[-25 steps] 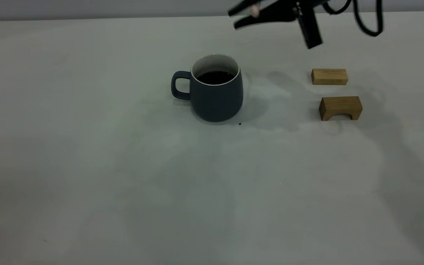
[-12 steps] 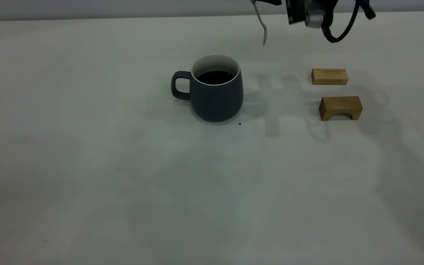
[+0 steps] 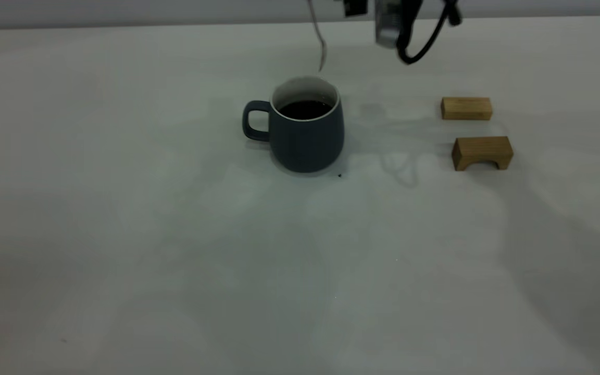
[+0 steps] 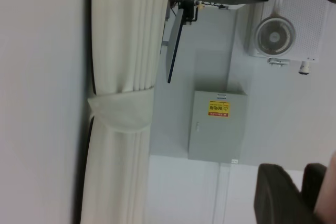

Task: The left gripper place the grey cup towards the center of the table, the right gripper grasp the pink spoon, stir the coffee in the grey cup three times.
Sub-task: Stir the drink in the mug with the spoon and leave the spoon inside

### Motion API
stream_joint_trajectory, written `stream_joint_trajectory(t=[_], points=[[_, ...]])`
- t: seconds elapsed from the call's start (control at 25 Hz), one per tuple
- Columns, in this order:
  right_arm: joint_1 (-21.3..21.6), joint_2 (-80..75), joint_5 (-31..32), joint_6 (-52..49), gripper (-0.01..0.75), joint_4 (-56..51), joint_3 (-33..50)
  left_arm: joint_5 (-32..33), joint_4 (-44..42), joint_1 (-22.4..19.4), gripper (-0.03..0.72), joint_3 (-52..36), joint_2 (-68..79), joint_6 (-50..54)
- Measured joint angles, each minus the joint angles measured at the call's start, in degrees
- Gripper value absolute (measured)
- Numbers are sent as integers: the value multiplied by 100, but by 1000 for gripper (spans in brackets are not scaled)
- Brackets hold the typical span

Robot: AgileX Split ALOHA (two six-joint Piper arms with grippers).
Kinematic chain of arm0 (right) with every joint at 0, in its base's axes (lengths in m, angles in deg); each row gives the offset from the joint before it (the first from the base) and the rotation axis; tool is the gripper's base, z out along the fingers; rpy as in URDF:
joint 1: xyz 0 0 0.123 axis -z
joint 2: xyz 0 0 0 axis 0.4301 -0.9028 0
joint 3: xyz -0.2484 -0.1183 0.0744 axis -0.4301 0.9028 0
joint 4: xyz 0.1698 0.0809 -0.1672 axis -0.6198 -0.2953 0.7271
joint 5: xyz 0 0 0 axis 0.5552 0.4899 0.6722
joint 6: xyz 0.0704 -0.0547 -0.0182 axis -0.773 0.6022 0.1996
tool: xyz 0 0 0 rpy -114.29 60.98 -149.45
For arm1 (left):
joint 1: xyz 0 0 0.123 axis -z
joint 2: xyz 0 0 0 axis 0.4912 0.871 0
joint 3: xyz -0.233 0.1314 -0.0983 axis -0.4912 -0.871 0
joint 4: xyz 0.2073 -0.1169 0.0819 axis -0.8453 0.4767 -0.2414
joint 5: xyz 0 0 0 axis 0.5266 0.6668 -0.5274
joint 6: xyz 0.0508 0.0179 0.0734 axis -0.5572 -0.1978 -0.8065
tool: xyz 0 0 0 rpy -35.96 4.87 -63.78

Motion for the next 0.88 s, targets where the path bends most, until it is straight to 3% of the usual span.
stream_joint_trajectory(t=[0.88], points=[[-110, -924, -23, -171, 107, -63, -106, 0, 0, 0, 568, 0, 0, 0]])
